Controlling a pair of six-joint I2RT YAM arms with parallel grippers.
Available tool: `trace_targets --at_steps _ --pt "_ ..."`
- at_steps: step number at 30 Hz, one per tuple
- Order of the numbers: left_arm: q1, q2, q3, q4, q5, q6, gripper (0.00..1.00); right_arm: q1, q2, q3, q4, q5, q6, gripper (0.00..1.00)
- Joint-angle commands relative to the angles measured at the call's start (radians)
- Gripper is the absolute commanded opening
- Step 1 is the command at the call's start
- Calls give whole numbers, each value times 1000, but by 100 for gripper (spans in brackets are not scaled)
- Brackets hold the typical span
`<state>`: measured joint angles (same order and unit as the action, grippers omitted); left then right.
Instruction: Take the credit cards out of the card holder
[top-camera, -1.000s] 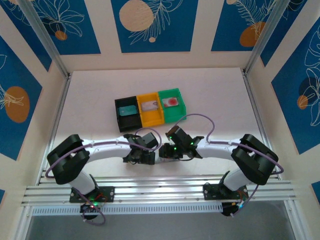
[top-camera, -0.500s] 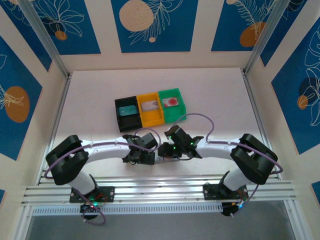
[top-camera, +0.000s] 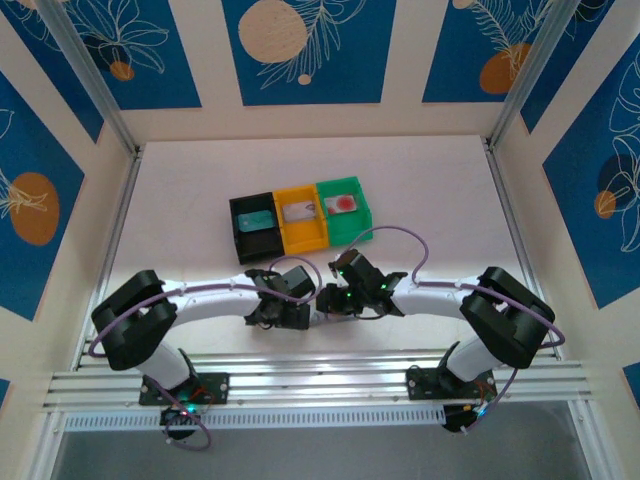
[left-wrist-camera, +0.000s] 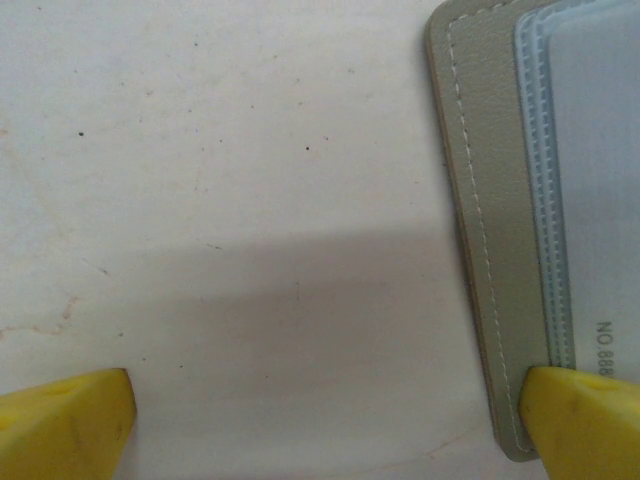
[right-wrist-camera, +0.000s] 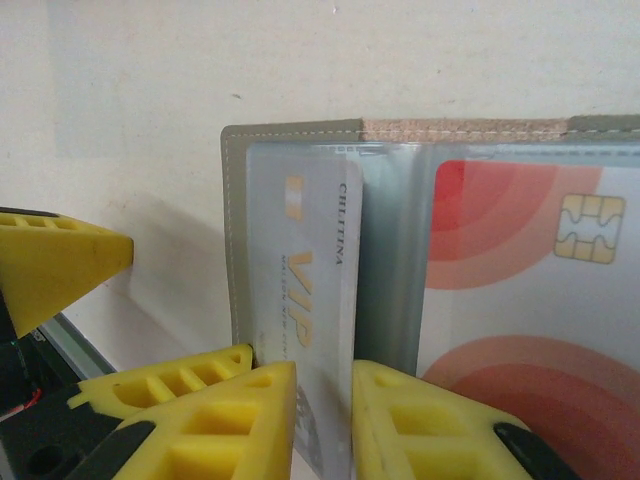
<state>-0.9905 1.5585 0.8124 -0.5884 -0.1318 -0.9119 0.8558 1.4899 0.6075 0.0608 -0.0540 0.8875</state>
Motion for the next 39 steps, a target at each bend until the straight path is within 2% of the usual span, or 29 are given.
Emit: trace_targets --at_steps 1,26,39 --pt "4 53 -58 41 50 -19 100 0 4 -5 30 -35 -11 21" --pt "4 60 -51 39 54 -15 100 -4 -21 -14 26 -30 -13 11" --pt "3 60 -53 39 55 -16 100 -29 -48 -28 1 -35 -28 10"
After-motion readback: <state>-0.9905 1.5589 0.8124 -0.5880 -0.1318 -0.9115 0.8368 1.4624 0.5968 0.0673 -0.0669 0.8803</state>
